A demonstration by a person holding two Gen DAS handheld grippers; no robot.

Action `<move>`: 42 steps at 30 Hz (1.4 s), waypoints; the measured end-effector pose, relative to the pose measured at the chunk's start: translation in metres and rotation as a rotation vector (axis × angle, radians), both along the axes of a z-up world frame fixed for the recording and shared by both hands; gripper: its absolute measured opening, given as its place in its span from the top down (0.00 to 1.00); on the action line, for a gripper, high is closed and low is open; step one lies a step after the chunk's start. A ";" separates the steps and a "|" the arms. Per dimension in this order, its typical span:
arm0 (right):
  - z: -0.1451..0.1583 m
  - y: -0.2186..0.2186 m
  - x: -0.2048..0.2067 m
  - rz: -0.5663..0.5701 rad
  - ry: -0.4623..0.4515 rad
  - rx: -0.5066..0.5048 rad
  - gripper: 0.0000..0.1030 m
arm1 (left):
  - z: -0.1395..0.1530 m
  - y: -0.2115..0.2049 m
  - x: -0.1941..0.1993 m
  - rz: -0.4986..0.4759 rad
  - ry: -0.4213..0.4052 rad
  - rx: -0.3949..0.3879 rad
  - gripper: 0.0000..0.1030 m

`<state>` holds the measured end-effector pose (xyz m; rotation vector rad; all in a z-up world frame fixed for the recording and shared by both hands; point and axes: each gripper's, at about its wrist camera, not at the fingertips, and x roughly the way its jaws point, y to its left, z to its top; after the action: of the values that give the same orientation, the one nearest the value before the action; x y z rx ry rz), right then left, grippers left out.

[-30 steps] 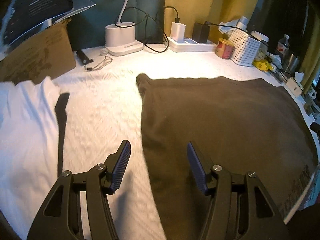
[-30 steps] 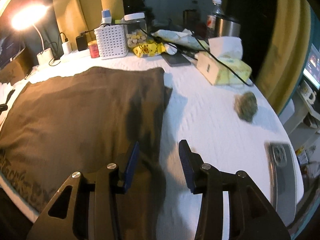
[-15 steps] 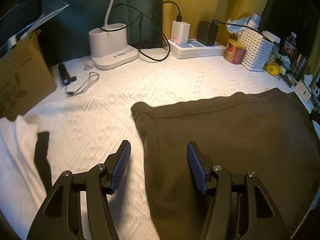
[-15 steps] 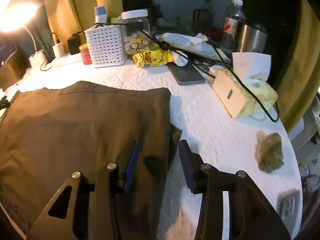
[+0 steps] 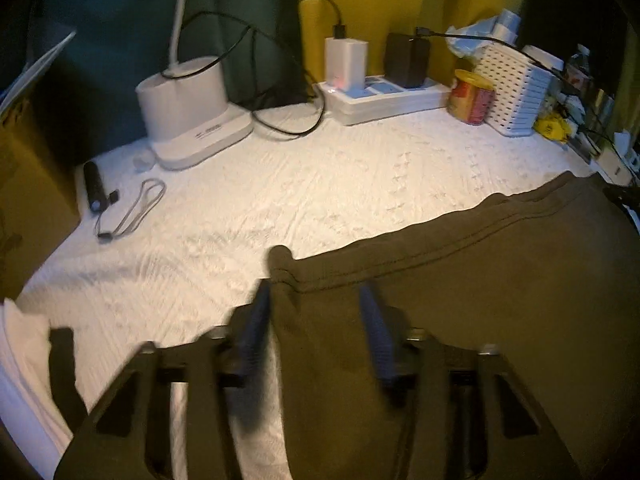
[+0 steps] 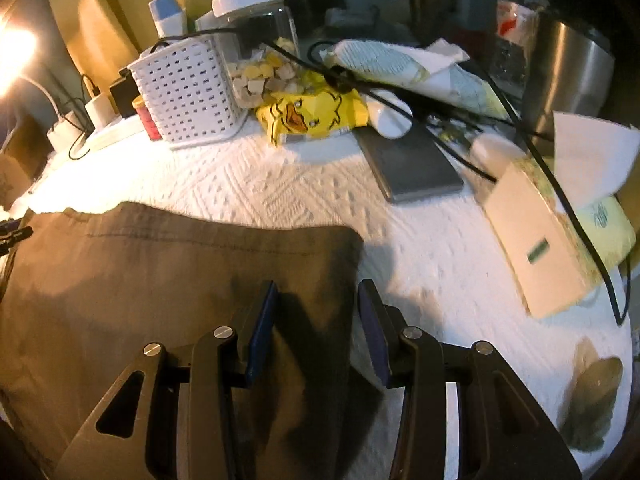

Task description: Fold small clothes

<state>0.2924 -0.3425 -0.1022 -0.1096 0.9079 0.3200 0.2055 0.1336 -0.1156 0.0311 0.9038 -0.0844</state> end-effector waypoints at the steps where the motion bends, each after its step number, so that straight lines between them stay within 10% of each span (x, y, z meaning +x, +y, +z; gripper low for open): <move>1: -0.001 0.001 0.000 0.004 -0.005 -0.002 0.57 | 0.001 0.000 0.001 -0.004 0.000 -0.005 0.87; 5: -0.002 0.007 -0.001 0.034 -0.030 0.009 0.96 | 0.003 -0.006 0.006 -0.017 -0.010 0.019 0.95; 20: 0.032 -0.008 -0.009 -0.019 -0.173 -0.042 0.96 | 0.040 -0.019 0.024 -0.046 -0.101 0.056 0.95; 37: 0.001 -0.014 0.008 -0.079 -0.096 -0.106 0.96 | 0.003 -0.019 0.043 -0.016 -0.020 0.081 0.96; 42: 0.004 -0.015 0.005 -0.092 -0.092 -0.105 0.80 | 0.011 -0.020 0.037 -0.014 -0.031 0.096 0.95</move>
<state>0.2971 -0.3575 -0.0978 -0.1776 0.8356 0.1801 0.2429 0.1138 -0.1050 0.1280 0.8760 -0.0538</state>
